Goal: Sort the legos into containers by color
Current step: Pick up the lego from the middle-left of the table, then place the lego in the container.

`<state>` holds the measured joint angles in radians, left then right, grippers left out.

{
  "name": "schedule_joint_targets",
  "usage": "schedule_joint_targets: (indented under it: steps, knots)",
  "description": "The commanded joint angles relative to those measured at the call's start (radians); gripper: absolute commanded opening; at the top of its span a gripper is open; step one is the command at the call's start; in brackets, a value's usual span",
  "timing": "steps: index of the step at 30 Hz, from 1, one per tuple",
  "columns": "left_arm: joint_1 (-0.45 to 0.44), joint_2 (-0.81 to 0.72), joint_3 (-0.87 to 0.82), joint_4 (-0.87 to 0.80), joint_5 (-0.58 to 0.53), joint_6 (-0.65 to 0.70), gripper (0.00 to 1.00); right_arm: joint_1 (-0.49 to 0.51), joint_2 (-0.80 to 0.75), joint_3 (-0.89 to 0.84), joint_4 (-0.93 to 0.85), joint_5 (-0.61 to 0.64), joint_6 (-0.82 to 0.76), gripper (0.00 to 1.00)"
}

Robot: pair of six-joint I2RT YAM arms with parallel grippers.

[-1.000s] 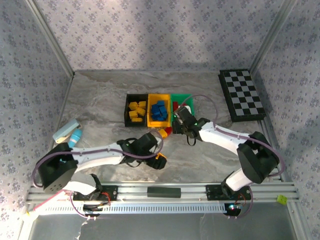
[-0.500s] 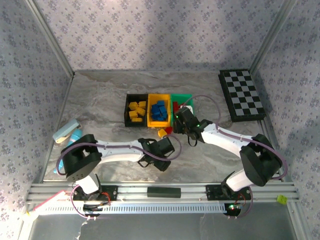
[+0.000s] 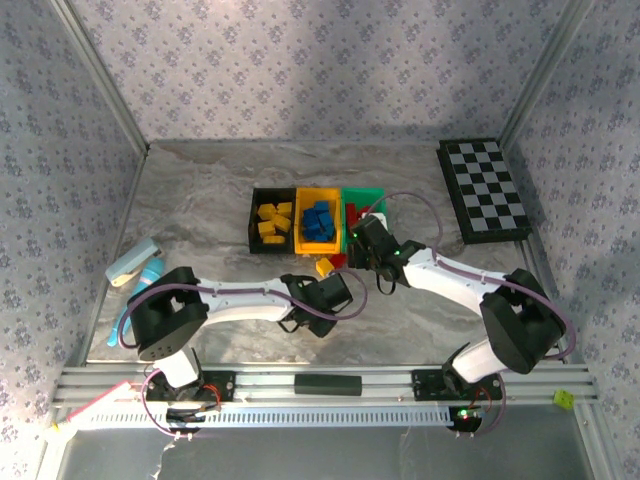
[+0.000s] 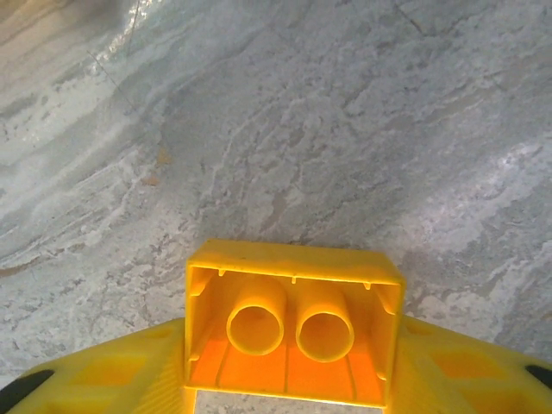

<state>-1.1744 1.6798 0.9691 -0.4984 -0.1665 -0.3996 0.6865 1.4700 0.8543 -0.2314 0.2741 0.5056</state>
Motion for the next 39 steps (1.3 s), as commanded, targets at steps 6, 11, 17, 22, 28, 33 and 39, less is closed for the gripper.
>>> schedule_joint_targets:
  steps: [6, 11, 17, 22, 28, 33, 39]
  knots:
    - [0.007, -0.028, 0.03, -0.044, -0.061, 0.023, 0.51, -0.009, -0.031, -0.014, -0.005, 0.027, 0.014, 0.65]
    - [0.128, -0.1, 0.081, -0.119, -0.078, 0.109, 0.5, -0.008, -0.047, -0.018, -0.003, 0.03, 0.013, 0.65]
    - [0.368, -0.186, 0.154, -0.122, -0.063, 0.165, 0.46, -0.003, -0.086, -0.041, -0.012, 0.032, 0.023, 0.65]
    - [0.533, -0.116, 0.252, -0.101, -0.038, 0.153, 0.46, 0.013, -0.124, -0.068, -0.025, 0.031, 0.037, 0.65]
    - [0.641, 0.052, 0.381, -0.075, 0.034, 0.132, 0.47, 0.054, -0.148, -0.082, -0.06, 0.012, 0.045, 0.65]
    - [0.666, 0.174, 0.496, -0.121, 0.038, 0.139, 0.62, 0.104, -0.151, -0.086, -0.087, 0.024, 0.044, 0.66]
    - [0.666, 0.112, 0.446, -0.107, 0.043, 0.124, 0.73, 0.12, -0.108, -0.089, -0.071, -0.004, 0.042, 0.66]
